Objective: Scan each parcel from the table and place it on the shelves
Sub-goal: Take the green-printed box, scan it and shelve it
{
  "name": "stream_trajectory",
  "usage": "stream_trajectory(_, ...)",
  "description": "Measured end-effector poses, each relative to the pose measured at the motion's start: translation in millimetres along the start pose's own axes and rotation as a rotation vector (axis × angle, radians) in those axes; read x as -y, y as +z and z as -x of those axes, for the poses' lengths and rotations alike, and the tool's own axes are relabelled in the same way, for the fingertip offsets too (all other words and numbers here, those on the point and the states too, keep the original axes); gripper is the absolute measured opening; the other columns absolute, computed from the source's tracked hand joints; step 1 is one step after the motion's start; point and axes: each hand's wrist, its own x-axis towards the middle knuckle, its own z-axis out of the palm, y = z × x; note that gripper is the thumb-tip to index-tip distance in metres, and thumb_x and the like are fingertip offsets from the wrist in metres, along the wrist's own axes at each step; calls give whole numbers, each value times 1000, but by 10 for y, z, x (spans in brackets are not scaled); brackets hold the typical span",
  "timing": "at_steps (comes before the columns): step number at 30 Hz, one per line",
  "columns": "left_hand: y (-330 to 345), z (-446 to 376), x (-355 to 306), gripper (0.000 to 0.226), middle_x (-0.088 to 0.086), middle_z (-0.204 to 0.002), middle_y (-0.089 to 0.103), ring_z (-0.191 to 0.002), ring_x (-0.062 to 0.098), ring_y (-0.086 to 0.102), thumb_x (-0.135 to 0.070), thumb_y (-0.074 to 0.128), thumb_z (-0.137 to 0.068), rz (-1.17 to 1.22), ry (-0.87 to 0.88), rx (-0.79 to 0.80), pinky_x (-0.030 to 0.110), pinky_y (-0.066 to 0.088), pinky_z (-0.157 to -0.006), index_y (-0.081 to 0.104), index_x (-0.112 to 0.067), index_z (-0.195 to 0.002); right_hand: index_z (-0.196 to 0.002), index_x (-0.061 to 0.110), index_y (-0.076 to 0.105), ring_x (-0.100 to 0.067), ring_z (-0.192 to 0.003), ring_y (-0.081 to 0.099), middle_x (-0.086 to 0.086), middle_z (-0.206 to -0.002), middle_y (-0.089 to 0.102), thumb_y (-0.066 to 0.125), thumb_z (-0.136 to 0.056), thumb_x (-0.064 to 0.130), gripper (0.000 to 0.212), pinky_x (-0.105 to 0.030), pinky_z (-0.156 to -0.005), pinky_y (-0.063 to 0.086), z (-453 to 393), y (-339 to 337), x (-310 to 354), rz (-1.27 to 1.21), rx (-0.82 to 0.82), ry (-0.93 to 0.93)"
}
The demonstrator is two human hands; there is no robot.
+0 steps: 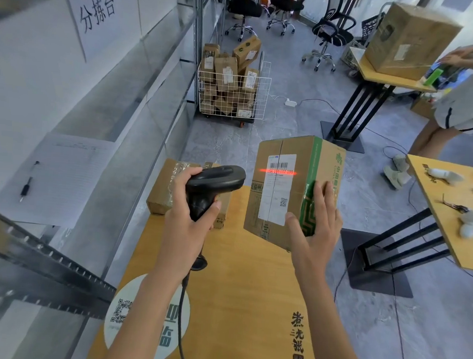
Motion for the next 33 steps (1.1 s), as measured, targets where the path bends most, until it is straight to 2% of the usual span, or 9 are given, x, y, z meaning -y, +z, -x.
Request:
stream_trajectory(3,8,14,-22,63,-4,-122,57,-70,13,67,-9,68,-96,26,-2,-10,22,56,-67,38,-53,-130,-149,47,32,-15,-136,31,19,-164,25,53,-80,44,73,-55,-111,33,5,-3,30,1,9,-10)
stream_trajectory(7,10,16,-57,68,-3,-123,57,-71,12,67,-9,68,-95,49,4,-21,21,56,-66,38,-62,-125,-148,50,30,-10,-135,28,20,-164,24,53,-80,45,72,-55,-112,32,8,-5,52,-5,3,-13)
stream_trajectory(12,-13,5,-78,68,-7,-124,57,-73,14,67,-9,68,-95,76,7,-45,20,56,-64,39,-64,-123,-148,50,30,-10,-135,27,24,-163,23,53,-80,45,72,-53,-112,31,13,3,58,0,2,-15)
stream_trajectory(20,-48,11,-82,67,2,-124,58,-72,14,67,-10,68,-95,67,17,-52,21,55,-64,38,-64,-123,-150,46,32,-12,-136,29,21,-164,24,53,-81,45,73,-51,-113,31,57,21,58,-7,-1,-10)
stream_trajectory(25,-47,12,-90,68,-2,-121,58,-73,15,67,-11,69,-95,47,27,-43,20,56,-64,38,-65,-122,-150,47,31,-11,-136,29,21,-164,24,53,-81,45,73,-51,-113,30,45,18,57,-9,0,-4)
stream_trajectory(28,-47,15,-84,67,0,-122,58,-72,15,67,-10,68,-95,39,28,-35,21,56,-64,38,-63,-123,-149,50,29,-6,-135,27,26,-163,22,52,-80,46,73,-45,-113,28,21,22,55,-12,1,-3)
stream_trajectory(33,-43,-4,-82,69,2,-126,56,-75,14,67,-10,68,-95,49,27,-31,18,55,-64,37,-65,-122,-150,52,27,17,-130,18,34,-159,17,53,-81,45,74,-36,-108,23,-19,41,48,9,1,-20)
